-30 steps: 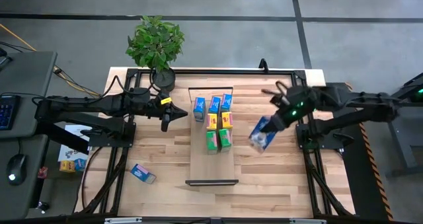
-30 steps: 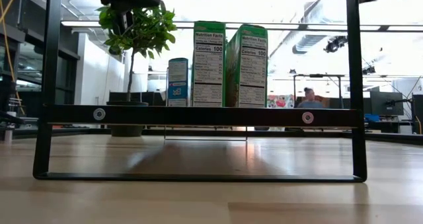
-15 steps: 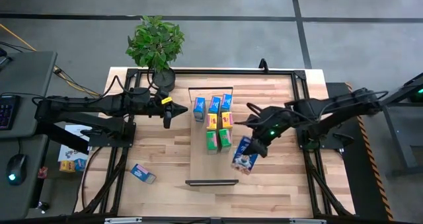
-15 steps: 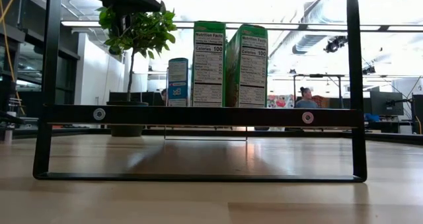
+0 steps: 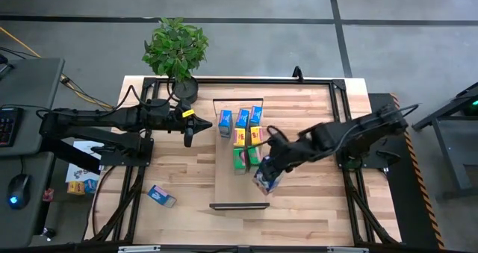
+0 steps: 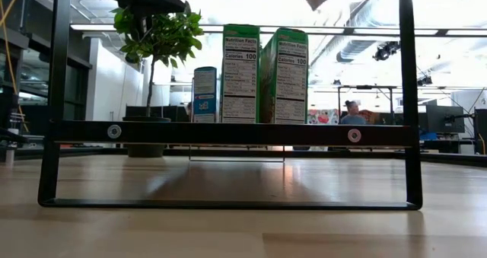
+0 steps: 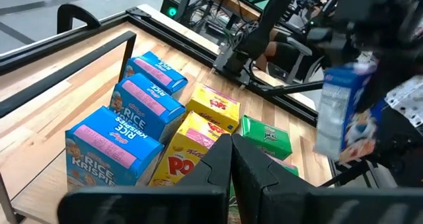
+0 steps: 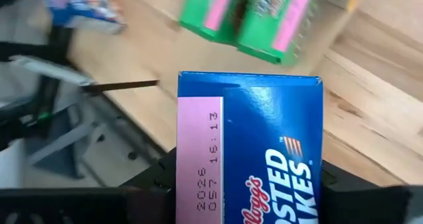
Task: Stack cereal on shelf
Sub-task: Put the top blue cereal box on the shelf
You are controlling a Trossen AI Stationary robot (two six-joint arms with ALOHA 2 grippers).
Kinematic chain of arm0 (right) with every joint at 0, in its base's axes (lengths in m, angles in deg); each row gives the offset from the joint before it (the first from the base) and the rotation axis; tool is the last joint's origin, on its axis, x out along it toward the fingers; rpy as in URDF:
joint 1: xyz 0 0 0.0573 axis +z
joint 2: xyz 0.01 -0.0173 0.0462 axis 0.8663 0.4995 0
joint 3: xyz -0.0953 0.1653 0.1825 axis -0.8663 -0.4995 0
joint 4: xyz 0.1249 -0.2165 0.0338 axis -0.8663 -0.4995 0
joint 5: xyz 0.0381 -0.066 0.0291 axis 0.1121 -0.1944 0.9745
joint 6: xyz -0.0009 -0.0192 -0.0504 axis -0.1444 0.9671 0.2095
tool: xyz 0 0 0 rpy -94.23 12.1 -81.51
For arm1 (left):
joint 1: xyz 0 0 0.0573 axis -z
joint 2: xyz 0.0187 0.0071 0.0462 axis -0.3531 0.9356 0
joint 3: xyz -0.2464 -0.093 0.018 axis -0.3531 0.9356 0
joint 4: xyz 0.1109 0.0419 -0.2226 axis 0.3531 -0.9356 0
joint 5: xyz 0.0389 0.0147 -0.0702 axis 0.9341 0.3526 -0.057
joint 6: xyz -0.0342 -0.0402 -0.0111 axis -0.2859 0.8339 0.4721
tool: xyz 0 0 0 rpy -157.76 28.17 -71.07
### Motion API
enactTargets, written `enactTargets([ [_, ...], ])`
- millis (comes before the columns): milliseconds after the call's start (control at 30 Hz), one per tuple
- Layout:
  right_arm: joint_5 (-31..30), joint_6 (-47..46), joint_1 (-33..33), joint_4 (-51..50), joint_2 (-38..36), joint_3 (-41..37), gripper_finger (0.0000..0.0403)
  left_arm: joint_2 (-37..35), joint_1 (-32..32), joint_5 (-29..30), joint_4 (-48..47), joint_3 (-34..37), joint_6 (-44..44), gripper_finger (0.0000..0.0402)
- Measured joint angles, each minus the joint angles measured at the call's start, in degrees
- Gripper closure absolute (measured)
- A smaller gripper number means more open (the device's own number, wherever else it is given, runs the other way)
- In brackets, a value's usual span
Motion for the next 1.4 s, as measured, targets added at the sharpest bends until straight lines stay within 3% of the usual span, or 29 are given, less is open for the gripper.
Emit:
enactTargets([
  [733, -13.62, -23.94, 5.33, -3.16, 13.73, 0.83, 0.0245, 0.00, 0.00, 0.75, 0.09, 0.00, -0.36, 0.0401],
  [1067, -11.59, -25.97, 5.33, -3.14, 18.10, 0.81, 0.0245, 0.00, 0.00, 0.89, 0.17, 0.02, 0.11, 0.0402],
  [1400, -13.75, -27.76, 5.42, -2.96, 19.05, 0.88, 0.0245, 0.00, 0.00, 0.88, 0.20, 0.02, -0.41, 0.0401],
])
